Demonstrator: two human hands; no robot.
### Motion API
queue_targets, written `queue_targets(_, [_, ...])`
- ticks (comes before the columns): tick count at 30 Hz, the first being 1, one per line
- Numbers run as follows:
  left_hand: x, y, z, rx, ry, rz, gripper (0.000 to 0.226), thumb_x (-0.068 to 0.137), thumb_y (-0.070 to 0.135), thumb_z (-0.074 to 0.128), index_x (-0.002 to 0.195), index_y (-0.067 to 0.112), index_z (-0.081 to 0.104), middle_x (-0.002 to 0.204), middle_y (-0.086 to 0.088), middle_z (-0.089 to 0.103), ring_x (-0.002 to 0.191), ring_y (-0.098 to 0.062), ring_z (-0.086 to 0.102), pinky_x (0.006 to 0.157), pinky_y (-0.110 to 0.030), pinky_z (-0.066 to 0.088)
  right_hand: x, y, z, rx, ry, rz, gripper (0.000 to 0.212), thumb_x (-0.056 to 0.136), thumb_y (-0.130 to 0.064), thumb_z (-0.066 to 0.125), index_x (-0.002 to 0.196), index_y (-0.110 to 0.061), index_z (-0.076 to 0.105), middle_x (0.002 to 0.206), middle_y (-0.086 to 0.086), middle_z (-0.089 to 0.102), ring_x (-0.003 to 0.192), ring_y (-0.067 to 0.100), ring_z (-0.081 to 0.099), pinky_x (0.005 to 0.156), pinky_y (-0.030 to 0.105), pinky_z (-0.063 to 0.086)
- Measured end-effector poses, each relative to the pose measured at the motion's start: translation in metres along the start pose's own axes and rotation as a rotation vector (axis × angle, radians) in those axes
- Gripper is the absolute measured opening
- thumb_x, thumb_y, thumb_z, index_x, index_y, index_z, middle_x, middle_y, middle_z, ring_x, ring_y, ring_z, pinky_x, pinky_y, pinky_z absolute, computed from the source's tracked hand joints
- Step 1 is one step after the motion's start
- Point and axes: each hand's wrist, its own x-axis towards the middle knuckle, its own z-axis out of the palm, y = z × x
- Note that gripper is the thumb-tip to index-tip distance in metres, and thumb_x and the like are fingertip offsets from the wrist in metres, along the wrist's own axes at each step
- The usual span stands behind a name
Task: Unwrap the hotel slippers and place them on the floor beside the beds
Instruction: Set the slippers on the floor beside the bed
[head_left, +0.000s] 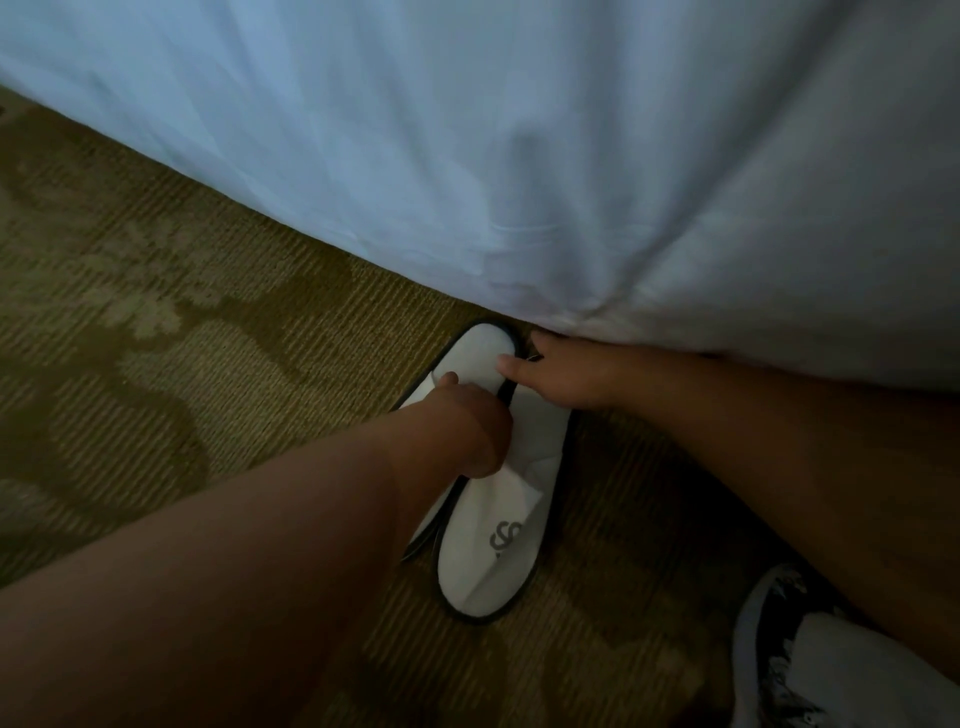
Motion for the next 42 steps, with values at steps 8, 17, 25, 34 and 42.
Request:
queue_targets(8, [-0.021,0.003,-0.011,-0.092,0.053,-0.062,0.071,0.094,0.021,0.053,0.155,0.025,0.017,0.154,-0.007,0.034,0.138,-0.032,0.032,0.115,-0.061,0.001,-0.015,-0.011,-0.013,0.287,-0.035,-0.058,0.091,0.089,-0.067,0.047,0.157,-0.016,0.012,0.165,0.003,0.005,0.150,0.020,0.011,0.122,0.038,0.011])
queue_targets(17, [-0.111,-0.046,-0.039,-0.165,0.202,-0.200,0.060,0.095,0.029,0.046,0.152,0.030,0.026,0.151,-0.005,0.040,0.134,-0.031,0.040,0.108,-0.048,0.027,-0.095,-0.029,-0.053,0.488,-0.013,-0.138,0.071,0.095,-0.055,0.050,0.155,-0.026,0.025,0.160,-0.003,0.027,0.141,0.019,0.033,0.117,0.038,0.028])
queue_targets(25, [-0.223,-0.048,-0.036,-0.242,0.298,-0.203,0.049,0.091,0.045,0.050,0.139,0.036,0.043,0.134,0.002,0.056,0.119,-0.027,0.054,0.090,-0.040,0.041,-0.205,-0.049,-0.091,0.435,0.023,-0.074,0.070,0.096,-0.056,0.047,0.152,-0.015,0.033,0.161,0.003,0.026,0.144,0.022,0.029,0.117,0.036,0.024])
queue_targets(34, [-0.356,-0.004,-0.062,-0.162,0.459,-0.218,0.060,0.089,0.048,0.051,0.146,0.035,0.034,0.142,-0.004,0.049,0.125,-0.030,0.049,0.100,-0.044,0.041,-0.354,-0.072,-0.118,0.357,0.109,-0.060,0.079,0.093,-0.064,0.045,0.155,-0.020,0.022,0.163,0.003,0.021,0.145,0.025,0.026,0.110,0.034,0.025])
queue_targets(42, [-0.467,0.055,-0.083,-0.106,0.629,-0.201,0.060,0.090,0.055,0.050,0.146,0.039,0.033,0.148,-0.001,0.042,0.131,-0.026,0.043,0.106,-0.044,0.032,-0.491,-0.079,-0.133,0.256,0.263,-0.081,0.085,0.093,-0.060,0.049,0.157,-0.018,0.011,0.164,0.004,0.014,0.148,0.024,0.019,0.116,0.036,0.019])
